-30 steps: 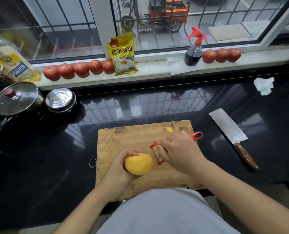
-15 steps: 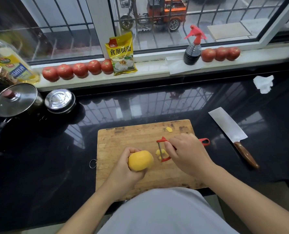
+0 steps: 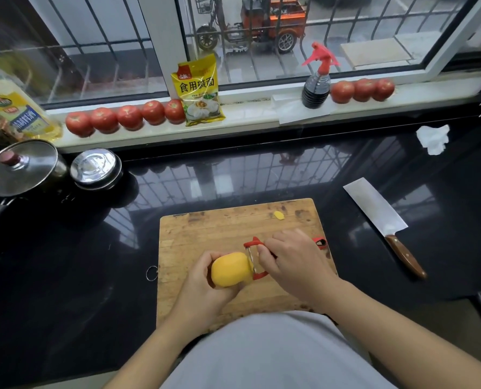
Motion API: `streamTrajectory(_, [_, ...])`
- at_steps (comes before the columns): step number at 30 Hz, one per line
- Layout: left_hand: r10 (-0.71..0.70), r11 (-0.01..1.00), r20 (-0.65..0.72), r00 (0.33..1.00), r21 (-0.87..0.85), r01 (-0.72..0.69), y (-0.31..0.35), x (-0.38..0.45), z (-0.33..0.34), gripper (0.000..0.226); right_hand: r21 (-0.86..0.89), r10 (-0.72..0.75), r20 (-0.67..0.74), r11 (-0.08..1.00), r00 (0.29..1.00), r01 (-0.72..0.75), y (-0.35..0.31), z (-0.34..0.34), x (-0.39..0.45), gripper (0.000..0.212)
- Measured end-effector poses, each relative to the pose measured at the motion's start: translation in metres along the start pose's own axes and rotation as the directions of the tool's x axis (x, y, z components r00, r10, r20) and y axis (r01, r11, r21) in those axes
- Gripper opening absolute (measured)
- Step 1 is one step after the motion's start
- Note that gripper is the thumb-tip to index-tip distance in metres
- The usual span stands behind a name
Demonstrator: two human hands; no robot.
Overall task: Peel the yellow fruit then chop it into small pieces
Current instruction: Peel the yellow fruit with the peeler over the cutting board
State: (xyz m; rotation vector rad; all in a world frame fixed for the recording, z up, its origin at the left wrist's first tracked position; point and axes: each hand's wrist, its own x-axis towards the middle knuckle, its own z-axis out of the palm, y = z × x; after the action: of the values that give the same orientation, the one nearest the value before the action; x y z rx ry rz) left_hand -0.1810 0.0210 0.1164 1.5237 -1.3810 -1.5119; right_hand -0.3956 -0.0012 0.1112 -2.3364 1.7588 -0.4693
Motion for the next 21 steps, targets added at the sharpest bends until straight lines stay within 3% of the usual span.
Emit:
streamTrajectory(4, [-0.009,0.997,-0.017,1.000,-0.075,0.008,0.000,0.001,-0.006,0.052,-0.291,0.220,0.319,0.948,0.922,-0.126,0.035,0.020,-0.003,0.046])
streamTrajectory(6, [0.019,0.997,0.003,1.000,-0.073,-0.018,0.004,0.004,-0.009,0.052,-0.339,0.316,0.268,0.915,0.910,-0.219,0.047,0.026,-0.007,0.050])
streamTrajectory(11, [0.013,0.999,-0.001,1.000,-0.053,-0.013,0.003,0.008,-0.008,0.048,-0.356,0.367,0.161,0.887,0.916,-0.293,0.045,0.021,-0.004,0.053])
streamTrajectory(14, [0.005,1.000,-0.051,0.999,-0.015,-0.006,0.000,0.006,-0.003,0.048,-0.256,0.295,0.107,0.931,0.950,-0.260,0.036,0.007,0.001,0.050])
streamTrajectory(17, [0.037,0.999,-0.061,0.997,0.037,-0.035,-0.002,0.007,0.000,0.050,-0.121,0.110,-0.038,0.986,0.993,-0.114,0.012,-0.011,0.002,0.045])
streamTrajectory(21, [0.133,0.976,-0.054,0.990,0.180,-0.122,-0.001,0.010,0.002,0.062,-0.170,-0.088,-0.110,0.983,0.990,0.068,-0.023,-0.028,0.003,0.042])
